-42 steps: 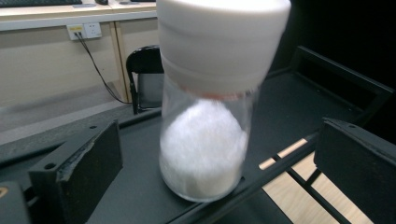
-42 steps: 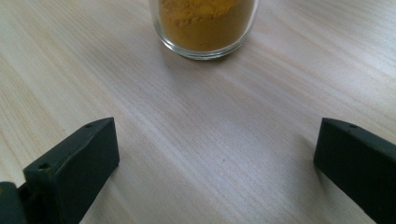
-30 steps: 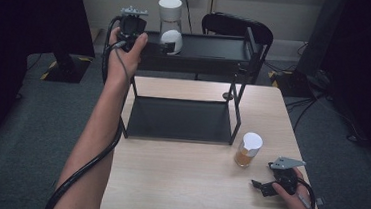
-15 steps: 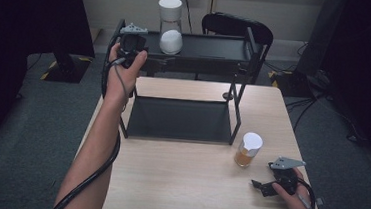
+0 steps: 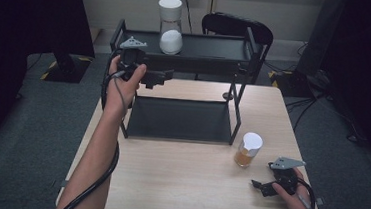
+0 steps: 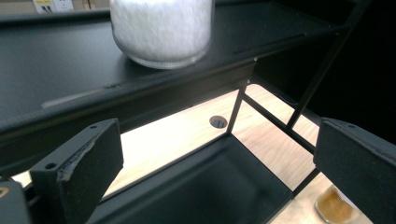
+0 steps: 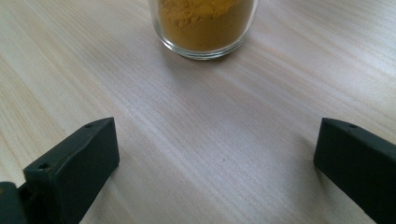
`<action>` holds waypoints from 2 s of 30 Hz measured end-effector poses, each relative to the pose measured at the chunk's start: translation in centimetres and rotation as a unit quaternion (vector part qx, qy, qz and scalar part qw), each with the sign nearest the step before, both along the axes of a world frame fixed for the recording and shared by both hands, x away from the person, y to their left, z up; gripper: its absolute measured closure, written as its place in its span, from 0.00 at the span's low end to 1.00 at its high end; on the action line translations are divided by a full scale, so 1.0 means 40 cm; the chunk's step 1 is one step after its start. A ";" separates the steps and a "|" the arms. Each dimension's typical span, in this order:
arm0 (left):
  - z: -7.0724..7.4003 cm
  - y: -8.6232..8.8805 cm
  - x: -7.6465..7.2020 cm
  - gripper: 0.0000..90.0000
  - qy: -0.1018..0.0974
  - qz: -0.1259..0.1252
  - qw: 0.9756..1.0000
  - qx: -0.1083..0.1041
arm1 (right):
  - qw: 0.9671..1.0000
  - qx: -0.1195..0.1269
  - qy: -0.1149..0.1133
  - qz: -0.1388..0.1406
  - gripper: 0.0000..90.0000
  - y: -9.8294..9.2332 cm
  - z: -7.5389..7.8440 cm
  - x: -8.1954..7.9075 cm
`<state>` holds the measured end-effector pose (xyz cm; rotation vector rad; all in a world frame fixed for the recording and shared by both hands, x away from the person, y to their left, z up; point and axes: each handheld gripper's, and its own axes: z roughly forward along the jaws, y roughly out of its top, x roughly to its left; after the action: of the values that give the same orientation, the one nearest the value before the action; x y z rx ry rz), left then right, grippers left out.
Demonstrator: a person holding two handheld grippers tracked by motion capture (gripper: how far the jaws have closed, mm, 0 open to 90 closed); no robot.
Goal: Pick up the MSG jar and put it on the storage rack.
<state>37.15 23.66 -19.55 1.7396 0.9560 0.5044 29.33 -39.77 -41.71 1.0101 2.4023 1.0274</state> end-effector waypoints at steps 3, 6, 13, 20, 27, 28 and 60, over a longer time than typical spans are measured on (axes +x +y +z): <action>-0.017 0.002 -0.002 0.01 0.003 -0.001 1.000 -0.002 | 1.000 0.000 0.000 0.000 0.00 0.000 0.000 0.000; -0.032 0.004 -0.003 0.01 0.005 -0.004 1.000 -0.003 | 1.000 0.000 0.000 0.000 0.00 0.000 0.000 0.000; -0.069 0.006 -0.007 0.01 0.009 -0.009 1.000 -0.003 | 1.000 -0.001 0.001 0.000 0.00 0.000 0.001 0.000; -0.111 0.006 -0.012 0.01 0.018 -0.014 1.000 -0.002 | 1.000 -0.001 0.001 0.000 0.00 0.000 0.001 0.000; -0.144 0.005 -0.017 0.01 0.024 -0.021 0.999 0.003 | 1.000 0.000 0.001 0.000 0.00 0.000 0.000 0.000; -0.149 0.005 -0.018 0.01 0.027 -0.022 0.999 0.003 | 1.000 0.000 0.001 0.000 0.00 0.000 0.001 0.000; -0.319 0.000 -0.044 0.01 0.065 -0.038 0.997 0.004 | 1.000 0.000 0.001 0.000 0.00 0.000 0.000 0.000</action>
<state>35.39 23.66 -32.32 1.8257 0.9757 0.3510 29.33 -39.76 -41.69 1.0113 2.4028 1.0257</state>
